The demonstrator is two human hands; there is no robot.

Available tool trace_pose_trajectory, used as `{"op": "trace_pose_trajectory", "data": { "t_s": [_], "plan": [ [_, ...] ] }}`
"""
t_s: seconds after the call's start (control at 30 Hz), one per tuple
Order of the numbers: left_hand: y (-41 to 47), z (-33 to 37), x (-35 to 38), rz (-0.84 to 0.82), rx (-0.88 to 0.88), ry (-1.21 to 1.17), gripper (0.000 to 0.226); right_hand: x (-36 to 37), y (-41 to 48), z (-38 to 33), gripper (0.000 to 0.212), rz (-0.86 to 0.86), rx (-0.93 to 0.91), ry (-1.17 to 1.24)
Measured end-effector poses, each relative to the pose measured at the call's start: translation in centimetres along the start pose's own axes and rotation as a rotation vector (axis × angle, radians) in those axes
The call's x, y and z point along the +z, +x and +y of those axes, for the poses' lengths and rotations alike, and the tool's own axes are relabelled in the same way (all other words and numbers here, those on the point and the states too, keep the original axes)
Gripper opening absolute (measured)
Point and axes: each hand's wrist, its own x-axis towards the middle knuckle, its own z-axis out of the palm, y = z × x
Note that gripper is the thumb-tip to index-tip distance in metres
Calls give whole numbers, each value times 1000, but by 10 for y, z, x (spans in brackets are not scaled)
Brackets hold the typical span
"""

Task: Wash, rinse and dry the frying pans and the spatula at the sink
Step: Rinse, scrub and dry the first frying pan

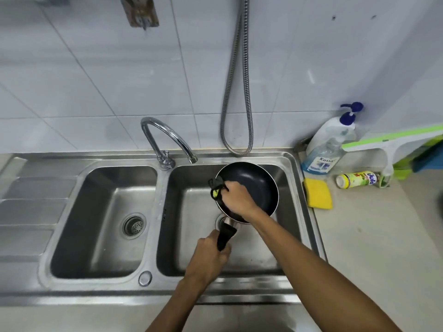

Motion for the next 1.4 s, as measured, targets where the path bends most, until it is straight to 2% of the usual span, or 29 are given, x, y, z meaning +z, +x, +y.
{"op": "trace_pose_trajectory", "data": {
  "t_s": [0.13,0.3,0.4,0.47,0.53,0.6,0.7,0.77,0.9,1.03,1.1,1.17,1.3,1.4],
  "plan": [
    [9,-17,-15,-9,-140,-197,10,-28,10,10,26,73,13,235],
    [15,-24,-31,-234,-433,-998,23,-83,-23,5,24,204,-70,874],
    [16,-20,-37,-380,-470,-1182,30,-100,-40,17,28,230,-164,980],
    [18,-16,-33,-401,-490,-1258,30,-97,-38,35,25,310,-134,729],
    [18,-12,-25,-405,-492,-1273,40,-85,-37,57,25,410,-96,306],
    [14,-13,-19,-405,-456,-1204,44,-65,-40,70,28,465,-187,73],
    [4,-7,-14,-448,-409,-1129,48,-22,-51,85,43,340,-358,-112],
    [-4,0,-12,-462,-360,-1045,48,2,-56,91,51,301,-503,-396],
    [-22,8,-11,-506,-217,-795,45,-5,-40,53,56,223,-484,-642],
    [-30,20,-7,-513,-98,-711,43,-38,17,32,46,91,-297,-605],
    [-27,24,-11,-526,-37,-723,37,-55,38,41,47,103,-174,-488],
    [-24,23,-16,-556,18,-719,41,-68,47,64,50,143,-101,-377],
    [-27,16,-13,-554,29,-722,53,-61,19,105,45,280,-106,-194],
    [-26,13,-7,-522,-12,-755,58,-37,-31,116,51,372,-170,-210]
  ]
}}
